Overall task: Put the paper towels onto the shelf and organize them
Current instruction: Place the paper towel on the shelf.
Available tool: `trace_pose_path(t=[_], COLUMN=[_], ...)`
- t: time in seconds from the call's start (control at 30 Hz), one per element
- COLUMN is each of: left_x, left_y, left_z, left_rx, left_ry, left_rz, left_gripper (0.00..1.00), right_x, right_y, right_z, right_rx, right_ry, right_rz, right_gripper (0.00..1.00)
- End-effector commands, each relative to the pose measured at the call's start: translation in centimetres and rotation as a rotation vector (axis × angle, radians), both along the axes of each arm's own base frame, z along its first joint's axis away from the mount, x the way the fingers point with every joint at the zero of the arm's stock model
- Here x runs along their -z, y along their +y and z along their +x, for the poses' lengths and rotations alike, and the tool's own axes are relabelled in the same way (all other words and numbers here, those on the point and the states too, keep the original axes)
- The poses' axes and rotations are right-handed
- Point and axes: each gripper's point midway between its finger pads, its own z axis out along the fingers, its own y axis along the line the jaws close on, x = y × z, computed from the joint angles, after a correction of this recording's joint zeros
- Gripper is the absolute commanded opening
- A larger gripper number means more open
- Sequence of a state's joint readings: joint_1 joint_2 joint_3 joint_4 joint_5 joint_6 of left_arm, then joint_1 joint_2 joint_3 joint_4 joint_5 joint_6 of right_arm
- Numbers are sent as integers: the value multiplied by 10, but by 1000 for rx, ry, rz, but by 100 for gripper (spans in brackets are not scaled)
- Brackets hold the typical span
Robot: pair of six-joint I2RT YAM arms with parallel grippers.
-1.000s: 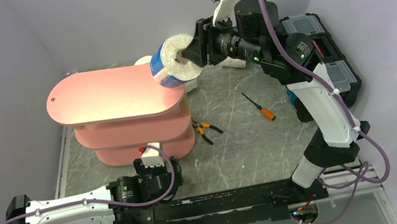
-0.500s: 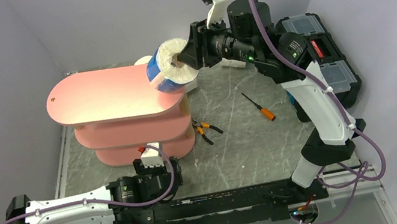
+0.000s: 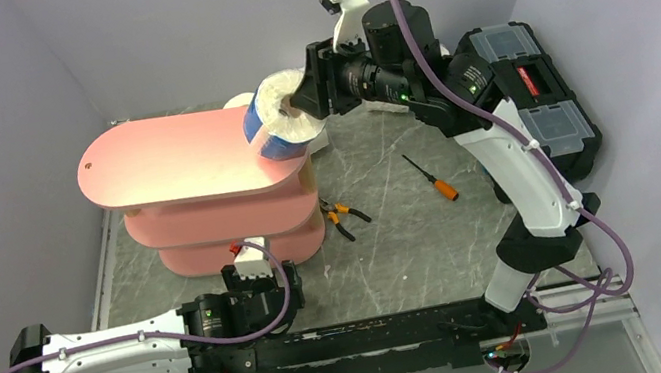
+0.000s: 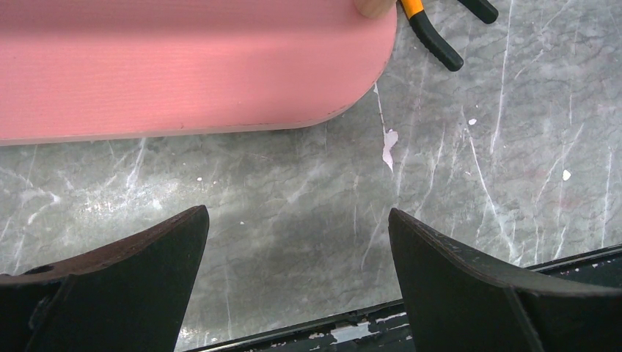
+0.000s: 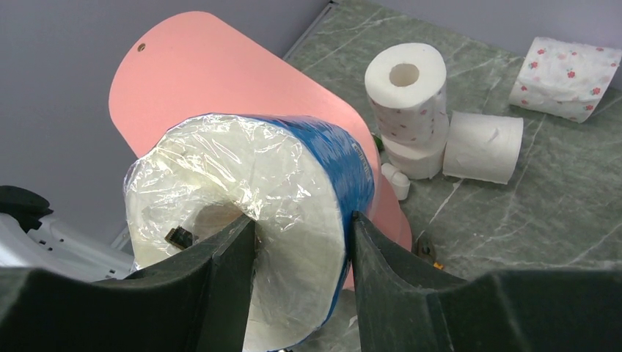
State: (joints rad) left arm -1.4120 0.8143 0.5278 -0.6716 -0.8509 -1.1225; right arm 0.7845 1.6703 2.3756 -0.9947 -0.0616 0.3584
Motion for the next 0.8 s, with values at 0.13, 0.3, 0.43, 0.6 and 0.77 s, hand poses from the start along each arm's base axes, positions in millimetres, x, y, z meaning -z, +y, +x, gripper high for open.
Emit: trace_pose_path(t=[0.13, 0.3, 0.43, 0.6, 0.77], left_x=[-6, -5, -4, -4, -3], left_y=[-3, -2, -1, 0, 0], left_z=[0, 0, 0, 0, 0], left_rx=[-8, -10, -12, -12, -12], left_ry=[-5, -5, -5, -5, -4], left_rz=[-36, -38, -40, -45, -44], left_gripper=[99, 99, 99, 99, 99], right_x=[-24, -21, -21, -18, -21], right_y=[7, 10, 12, 15, 15], right_z=[0, 1, 2, 3, 3], right_rx=[-15, -17, -23, -26, -24], right_ry=[-56, -48, -45, -36, -40], right_rz=[79, 79, 81, 79, 89], right_gripper=[51, 54, 54, 55, 59])
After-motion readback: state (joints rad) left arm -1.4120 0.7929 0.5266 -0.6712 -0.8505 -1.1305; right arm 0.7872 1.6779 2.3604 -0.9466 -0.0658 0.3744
